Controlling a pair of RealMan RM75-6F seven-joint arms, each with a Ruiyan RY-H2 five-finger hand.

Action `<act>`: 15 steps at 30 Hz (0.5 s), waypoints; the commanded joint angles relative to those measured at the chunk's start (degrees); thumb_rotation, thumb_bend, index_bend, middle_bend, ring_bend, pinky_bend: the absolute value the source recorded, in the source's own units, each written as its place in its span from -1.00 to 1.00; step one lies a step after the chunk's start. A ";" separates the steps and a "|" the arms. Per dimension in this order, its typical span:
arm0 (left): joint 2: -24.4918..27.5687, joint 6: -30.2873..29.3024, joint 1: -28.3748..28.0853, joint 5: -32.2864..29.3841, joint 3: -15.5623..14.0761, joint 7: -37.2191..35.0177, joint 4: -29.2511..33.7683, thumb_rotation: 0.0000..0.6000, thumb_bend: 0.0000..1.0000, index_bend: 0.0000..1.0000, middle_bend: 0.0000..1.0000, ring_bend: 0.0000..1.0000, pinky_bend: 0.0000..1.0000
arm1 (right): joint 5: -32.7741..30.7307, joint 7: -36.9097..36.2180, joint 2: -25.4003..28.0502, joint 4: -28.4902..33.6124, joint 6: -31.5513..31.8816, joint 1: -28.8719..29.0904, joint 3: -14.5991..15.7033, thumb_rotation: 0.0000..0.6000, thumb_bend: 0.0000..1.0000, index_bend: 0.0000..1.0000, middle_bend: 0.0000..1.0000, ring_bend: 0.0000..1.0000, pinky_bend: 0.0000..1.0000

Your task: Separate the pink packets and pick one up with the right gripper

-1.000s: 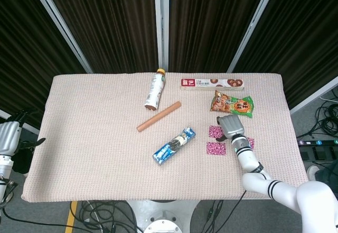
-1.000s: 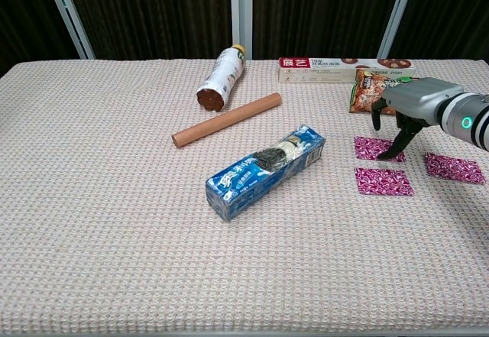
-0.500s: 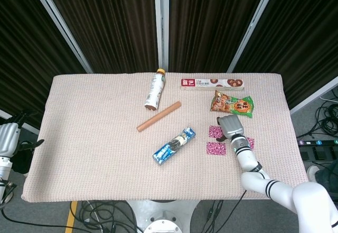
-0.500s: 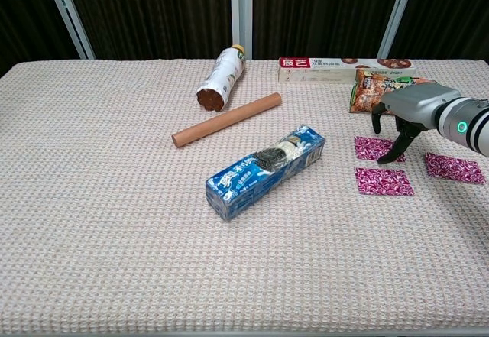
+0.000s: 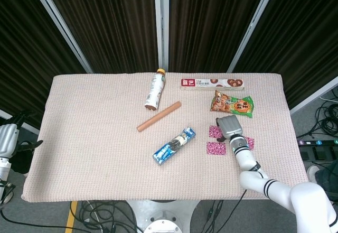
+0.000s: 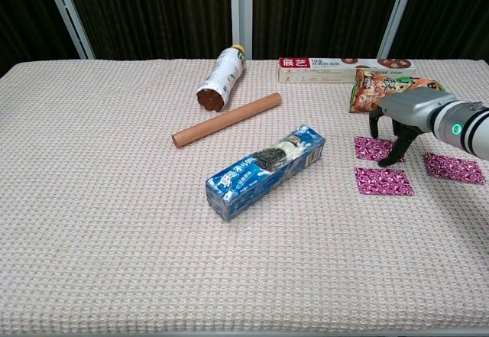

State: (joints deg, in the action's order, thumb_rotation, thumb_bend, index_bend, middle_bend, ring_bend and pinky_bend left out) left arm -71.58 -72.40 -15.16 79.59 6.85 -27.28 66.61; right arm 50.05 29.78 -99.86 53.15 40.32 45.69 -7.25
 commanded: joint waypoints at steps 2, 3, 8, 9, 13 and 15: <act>-0.01 -0.09 -0.04 0.08 0.08 -0.03 0.01 1.00 -0.99 -0.44 -0.41 -0.53 -0.48 | 0.13 -0.18 -0.01 0.23 0.17 -0.11 -0.19 0.79 -1.00 -0.15 1.00 1.00 1.00; -0.02 -0.07 -0.08 0.10 0.10 -0.03 0.03 1.00 -0.99 -0.44 -0.41 -0.53 -0.48 | 0.16 -0.23 0.01 0.31 0.20 -0.14 -0.23 0.82 -1.00 -0.13 1.00 1.00 1.00; -0.05 -0.01 -0.08 0.14 0.08 0.02 0.07 1.00 -0.99 -0.44 -0.41 -0.53 -0.48 | 0.28 -0.49 0.21 0.73 0.38 -0.35 -0.44 0.93 -1.00 -0.08 1.00 1.00 1.00; -0.03 0.00 -0.08 0.13 0.08 0.02 0.09 1.00 -0.99 -0.44 -0.41 -0.53 -0.48 | 0.30 -0.54 0.30 0.85 0.43 -0.35 -0.52 0.92 -1.00 -0.08 1.00 1.00 1.00; 0.13 -0.05 -0.04 0.12 0.14 -0.01 0.28 1.00 -0.99 -0.44 -0.41 -0.53 -0.48 | 0.66 -0.97 1.06 2.26 1.25 -0.55 -0.97 0.92 -1.00 -0.08 1.00 1.00 1.00; 0.21 -0.12 -0.04 0.18 0.16 0.00 0.40 1.00 -0.99 -0.44 -0.41 -0.53 -0.48 | 0.75 -1.10 1.66 3.24 1.71 -0.66 -1.20 0.93 -1.00 -0.08 1.00 1.00 1.00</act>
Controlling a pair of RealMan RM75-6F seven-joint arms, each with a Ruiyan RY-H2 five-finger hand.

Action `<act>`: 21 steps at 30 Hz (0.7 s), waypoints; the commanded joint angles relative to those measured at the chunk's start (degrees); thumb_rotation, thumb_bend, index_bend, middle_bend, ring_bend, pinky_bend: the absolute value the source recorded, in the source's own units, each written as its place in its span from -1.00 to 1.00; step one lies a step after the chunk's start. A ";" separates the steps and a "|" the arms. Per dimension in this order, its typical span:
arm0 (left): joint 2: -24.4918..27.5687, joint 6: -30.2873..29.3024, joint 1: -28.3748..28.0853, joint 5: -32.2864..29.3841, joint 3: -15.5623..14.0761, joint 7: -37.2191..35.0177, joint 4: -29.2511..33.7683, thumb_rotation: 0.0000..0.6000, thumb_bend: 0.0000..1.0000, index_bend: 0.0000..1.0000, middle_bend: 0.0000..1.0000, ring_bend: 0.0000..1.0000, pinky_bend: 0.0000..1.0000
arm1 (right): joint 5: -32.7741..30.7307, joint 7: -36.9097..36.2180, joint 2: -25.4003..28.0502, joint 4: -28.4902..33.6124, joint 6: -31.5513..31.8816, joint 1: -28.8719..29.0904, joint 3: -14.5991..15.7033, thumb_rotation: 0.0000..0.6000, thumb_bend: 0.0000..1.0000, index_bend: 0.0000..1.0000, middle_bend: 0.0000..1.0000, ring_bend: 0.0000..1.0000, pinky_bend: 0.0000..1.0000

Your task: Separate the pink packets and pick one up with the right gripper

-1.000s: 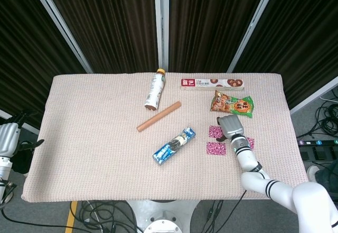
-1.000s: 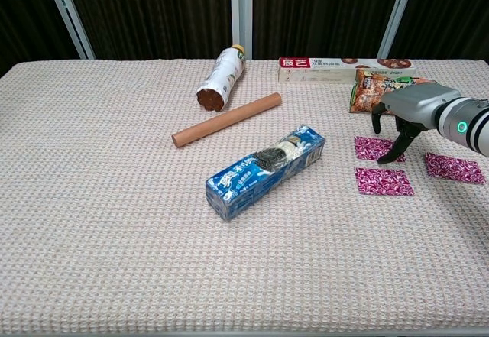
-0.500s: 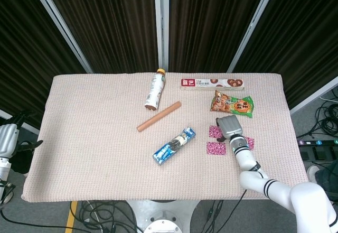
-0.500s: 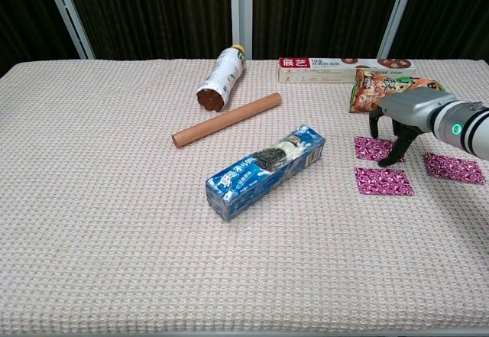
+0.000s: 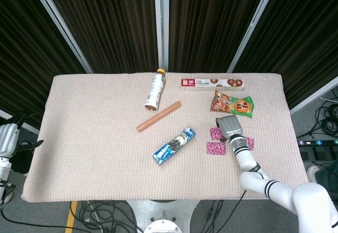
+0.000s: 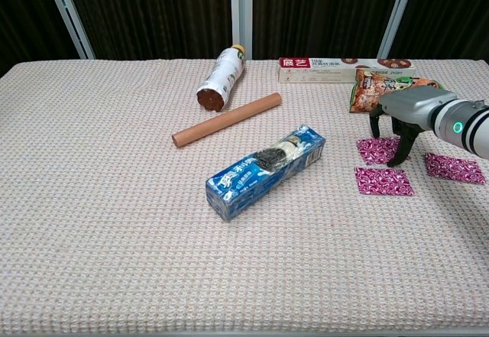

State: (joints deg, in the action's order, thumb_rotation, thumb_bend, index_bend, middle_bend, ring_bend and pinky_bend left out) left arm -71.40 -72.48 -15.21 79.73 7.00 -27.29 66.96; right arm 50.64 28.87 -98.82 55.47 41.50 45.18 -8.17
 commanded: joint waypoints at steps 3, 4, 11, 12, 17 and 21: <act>0.15 -0.13 0.00 0.13 0.02 0.03 0.29 1.00 -0.99 -0.44 -0.41 -0.53 -0.48 | 0.12 -0.12 1.86 3.00 1.55 -0.37 -0.70 0.93 -1.00 -0.07 1.00 1.00 1.00; 0.18 -0.17 0.01 0.18 0.01 0.03 0.38 1.00 -0.99 -0.44 -0.41 -0.53 -0.48 | -0.04 0.02 2.41 3.93 1.99 -0.48 -0.86 0.93 -1.00 -0.07 1.00 1.00 1.00; 0.35 -0.26 -0.01 0.44 -0.06 -0.21 0.60 1.00 -0.99 -0.44 -0.41 -0.53 -0.48 | -3.12 2.55 6.15 11.67 7.27 -2.54 -1.49 0.93 -1.00 -0.07 1.00 1.00 1.00; 0.31 -0.22 -0.06 0.46 -0.05 -0.27 0.55 1.00 -0.99 -0.44 -0.41 -0.53 -0.48 | -3.95 3.31 6.65 13.03 8.52 -3.07 -1.46 0.92 -1.00 -0.07 1.00 1.00 1.00; 0.01 0.21 -0.37 0.93 -0.26 -1.28 -0.04 1.00 -0.99 -0.44 -0.41 -0.53 -0.48 | -10.24 9.29 8.24 19.72 15.88 -5.86 -0.81 0.92 -1.00 -0.07 1.00 1.00 1.00; -0.15 0.15 -0.50 1.43 -0.46 -1.98 -0.48 1.00 -0.99 -0.44 -0.41 -0.53 -0.48 | -14.36 12.04 8.56 22.44 19.03 -7.11 -0.73 0.93 -1.00 -0.07 1.00 1.00 1.00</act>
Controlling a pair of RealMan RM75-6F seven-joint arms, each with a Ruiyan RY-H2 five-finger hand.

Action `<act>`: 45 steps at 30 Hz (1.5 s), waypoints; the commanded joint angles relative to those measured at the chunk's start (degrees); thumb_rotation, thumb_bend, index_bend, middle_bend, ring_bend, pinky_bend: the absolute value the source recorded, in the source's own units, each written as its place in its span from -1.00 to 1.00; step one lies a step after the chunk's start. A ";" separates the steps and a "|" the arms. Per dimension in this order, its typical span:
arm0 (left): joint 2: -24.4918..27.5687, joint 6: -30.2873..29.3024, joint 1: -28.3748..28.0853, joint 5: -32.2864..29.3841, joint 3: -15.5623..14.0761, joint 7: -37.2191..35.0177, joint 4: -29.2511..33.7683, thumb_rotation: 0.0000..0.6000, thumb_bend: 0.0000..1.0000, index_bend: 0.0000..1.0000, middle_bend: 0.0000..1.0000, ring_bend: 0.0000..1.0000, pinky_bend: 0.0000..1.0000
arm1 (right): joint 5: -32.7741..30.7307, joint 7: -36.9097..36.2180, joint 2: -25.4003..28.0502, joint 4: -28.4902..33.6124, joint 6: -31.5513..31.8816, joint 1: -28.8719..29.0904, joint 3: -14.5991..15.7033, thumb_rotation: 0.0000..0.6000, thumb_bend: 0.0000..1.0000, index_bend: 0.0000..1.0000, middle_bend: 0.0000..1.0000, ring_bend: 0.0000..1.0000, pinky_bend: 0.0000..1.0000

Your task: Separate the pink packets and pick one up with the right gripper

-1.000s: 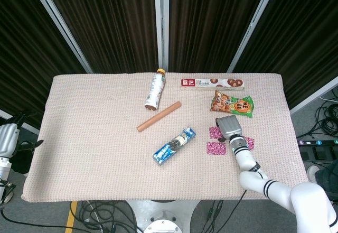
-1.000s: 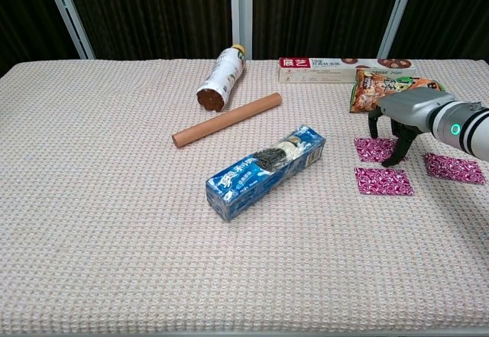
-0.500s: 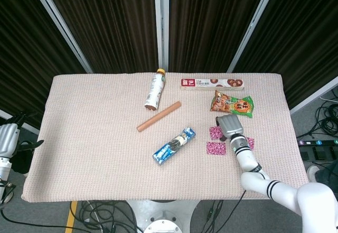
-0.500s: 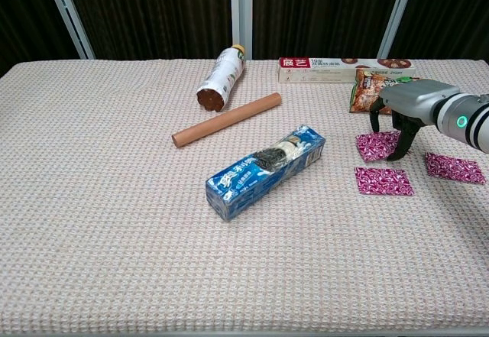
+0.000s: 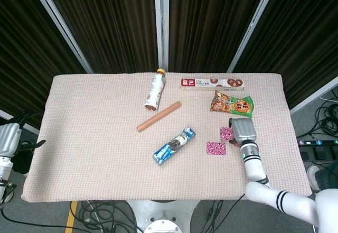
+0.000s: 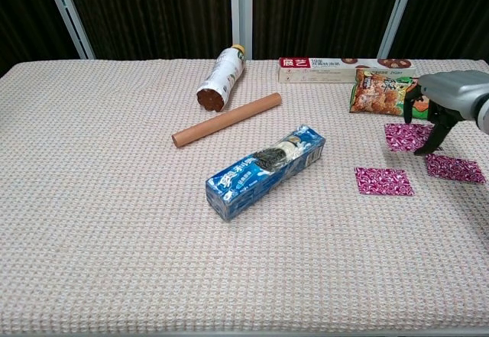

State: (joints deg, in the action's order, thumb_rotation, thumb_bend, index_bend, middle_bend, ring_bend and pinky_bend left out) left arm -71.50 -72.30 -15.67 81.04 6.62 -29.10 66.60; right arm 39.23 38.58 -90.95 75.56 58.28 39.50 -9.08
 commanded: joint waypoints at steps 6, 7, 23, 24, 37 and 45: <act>0.04 -0.19 0.20 0.04 -0.18 -0.76 -0.50 1.00 -0.99 -0.44 -0.41 -0.53 -0.48 | -4.91 2.97 1.29 2.49 2.79 -2.53 0.72 0.92 -1.00 -0.07 1.00 1.00 1.00; 0.03 -0.25 0.27 -0.01 -0.17 -0.82 -0.50 1.00 -0.99 -0.44 -0.41 -0.53 -0.48 | -5.04 2.74 1.42 2.49 2.90 -2.80 0.73 0.91 -1.00 -0.07 1.00 1.00 1.00; -0.25 0.21 0.33 -0.33 -0.42 0.04 -0.48 1.00 -0.99 -0.44 -0.41 -0.53 -0.48 | -5.39 0.54 0.64 -2.78 -0.31 -3.85 0.95 0.93 -1.00 -0.07 1.00 1.00 1.00; -0.27 0.29 0.35 -0.45 -0.41 0.11 -0.55 1.00 -0.99 -0.44 -0.41 -0.53 -0.48 | -5.29 0.40 0.39 -3.31 -0.53 -3.83 0.94 0.92 -1.00 -0.07 1.00 1.00 1.00; -0.43 0.91 0.16 -0.78 -0.25 -0.08 -1.27 1.00 -0.99 -0.44 -0.41 -0.53 -0.48 | -5.61 0.27 -1.58 -5.79 -2.04 -3.63 0.44 0.92 -1.00 -0.07 1.00 1.00 1.00; -0.55 1.01 0.30 -0.96 -0.28 -0.20 -1.81 1.00 -0.99 -0.44 -0.41 -0.53 -0.48 | -6.04 0.79 -1.92 -6.54 -2.22 -3.65 0.27 0.91 -1.00 -0.07 1.00 1.00 1.00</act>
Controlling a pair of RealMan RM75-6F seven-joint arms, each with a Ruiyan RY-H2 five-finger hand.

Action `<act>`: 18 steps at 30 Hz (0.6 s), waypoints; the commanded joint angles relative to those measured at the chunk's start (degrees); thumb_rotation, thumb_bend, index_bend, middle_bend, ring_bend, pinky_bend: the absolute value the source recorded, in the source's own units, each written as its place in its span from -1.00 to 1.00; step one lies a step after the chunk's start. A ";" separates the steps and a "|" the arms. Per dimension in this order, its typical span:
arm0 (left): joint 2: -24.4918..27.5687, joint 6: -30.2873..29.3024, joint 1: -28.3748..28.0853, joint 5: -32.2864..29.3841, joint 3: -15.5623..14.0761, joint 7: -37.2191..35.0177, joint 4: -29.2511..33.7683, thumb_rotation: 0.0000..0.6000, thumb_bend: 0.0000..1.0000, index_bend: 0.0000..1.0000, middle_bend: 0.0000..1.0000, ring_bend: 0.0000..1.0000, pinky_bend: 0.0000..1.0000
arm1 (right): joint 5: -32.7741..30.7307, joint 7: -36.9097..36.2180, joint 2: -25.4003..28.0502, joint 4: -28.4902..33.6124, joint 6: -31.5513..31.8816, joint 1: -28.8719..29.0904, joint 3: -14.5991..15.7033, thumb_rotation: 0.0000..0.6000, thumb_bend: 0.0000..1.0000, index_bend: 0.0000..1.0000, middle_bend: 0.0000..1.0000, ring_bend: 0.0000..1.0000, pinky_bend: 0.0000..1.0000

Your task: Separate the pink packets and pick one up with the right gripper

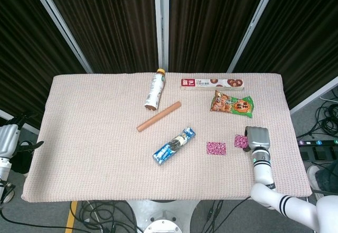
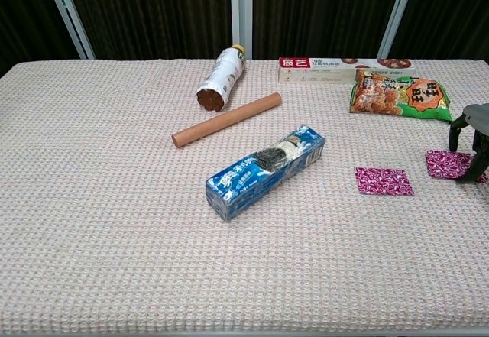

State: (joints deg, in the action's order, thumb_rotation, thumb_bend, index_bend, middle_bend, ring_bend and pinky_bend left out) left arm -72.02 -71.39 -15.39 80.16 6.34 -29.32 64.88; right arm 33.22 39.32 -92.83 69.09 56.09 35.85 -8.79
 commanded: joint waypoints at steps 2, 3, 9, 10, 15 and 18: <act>-0.04 0.48 -0.05 -0.25 -0.01 0.00 -0.16 1.00 -0.99 -0.44 -0.41 -0.53 -0.48 | -0.25 0.22 -0.14 -0.24 -0.14 0.02 -0.10 0.91 -1.00 -0.07 1.00 1.00 1.00; -0.05 0.54 -0.10 -0.24 0.01 -0.01 -0.18 1.00 -0.99 -0.44 -0.41 -0.53 -0.48 | -0.33 0.34 -0.17 -0.28 -0.18 0.05 -0.12 0.91 -1.00 -0.08 1.00 1.00 1.00; 0.02 0.40 -0.17 -0.15 0.15 -0.26 -0.32 1.00 -0.99 -0.44 -0.41 -0.53 -0.48 | -0.56 0.76 -0.29 -0.30 -0.22 0.09 -0.24 0.80 -1.00 -0.13 1.00 1.00 1.00; 0.05 0.38 -0.14 -0.17 0.15 -0.30 -0.34 1.00 -0.99 -0.44 -0.41 -0.53 -0.48 | -0.58 0.84 -0.28 -0.28 -0.19 0.10 -0.26 0.78 -1.00 -0.14 1.00 1.00 1.00; 0.10 0.36 -0.06 -0.16 0.10 -0.32 -0.33 1.00 -0.99 -0.44 -0.41 -0.53 -0.48 | -0.84 1.20 -0.14 -0.09 -0.25 0.21 -0.43 0.76 -1.00 -0.17 1.00 1.00 1.00; 0.16 0.28 -0.08 -0.13 0.17 -0.31 -0.20 1.00 -0.99 -0.44 -0.41 -0.53 -0.48 | -1.02 1.52 -0.06 -0.02 -0.34 0.23 -0.35 0.73 -1.00 -0.18 1.00 1.00 1.00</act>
State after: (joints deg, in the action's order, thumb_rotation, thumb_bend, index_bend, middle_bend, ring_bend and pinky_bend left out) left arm -71.87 -71.12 -15.48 80.03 6.52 -29.64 64.68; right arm 32.21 40.83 -92.90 69.06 55.76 36.08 -9.15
